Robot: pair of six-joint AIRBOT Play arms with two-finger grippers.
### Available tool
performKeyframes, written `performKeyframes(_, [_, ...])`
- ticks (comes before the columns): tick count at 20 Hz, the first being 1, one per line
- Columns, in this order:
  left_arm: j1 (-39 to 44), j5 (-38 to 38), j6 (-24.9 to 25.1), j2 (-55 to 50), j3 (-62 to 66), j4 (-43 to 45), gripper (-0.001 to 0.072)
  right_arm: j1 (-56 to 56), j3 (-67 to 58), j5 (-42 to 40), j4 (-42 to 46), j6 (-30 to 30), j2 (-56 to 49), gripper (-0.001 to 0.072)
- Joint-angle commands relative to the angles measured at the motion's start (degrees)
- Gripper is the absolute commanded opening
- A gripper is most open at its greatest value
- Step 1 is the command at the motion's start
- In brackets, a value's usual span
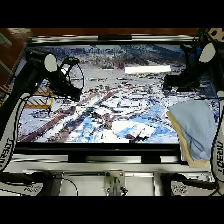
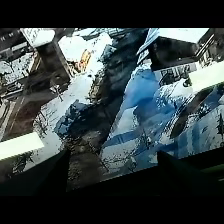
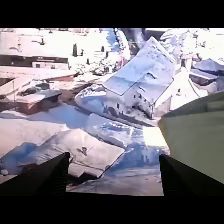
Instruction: Fold the shirts.
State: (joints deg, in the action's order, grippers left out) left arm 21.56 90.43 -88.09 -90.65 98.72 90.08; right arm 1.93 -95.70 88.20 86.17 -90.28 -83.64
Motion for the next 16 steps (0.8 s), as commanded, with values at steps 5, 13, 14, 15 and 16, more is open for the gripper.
performKeyframes(5, [0.83,1.14,-1.18,-0.87,0.13,1.42,0.0638,0.68,-0.13,0.70,3.37,0.37,-0.55,0.0679])
performKeyframes(13, [0.96,1.05,-2.67,-1.33,0.13,1.38,0.0638,0.68,-0.13,0.70,3.37,0.37,-0.55,0.0678])
performKeyframes(14, [0.96,1.05,-2.67,-1.36,0.13,1.38,0.0638,0.68,-0.13,0.70,3.37,0.39,-0.55,0.0678])
performKeyframes(15, [0.96,1.05,-2.67,-1.36,0.13,1.38,0.0638,0.68,-0.13,0.72,3.37,0.39,-0.55,0.0679])
performKeyframes(16, [0.96,1.03,-2.67,-1.36,0.13,1.38,0.0638,0.68,-0.13,0.72,3.37,0.39,-0.55,0.0678])
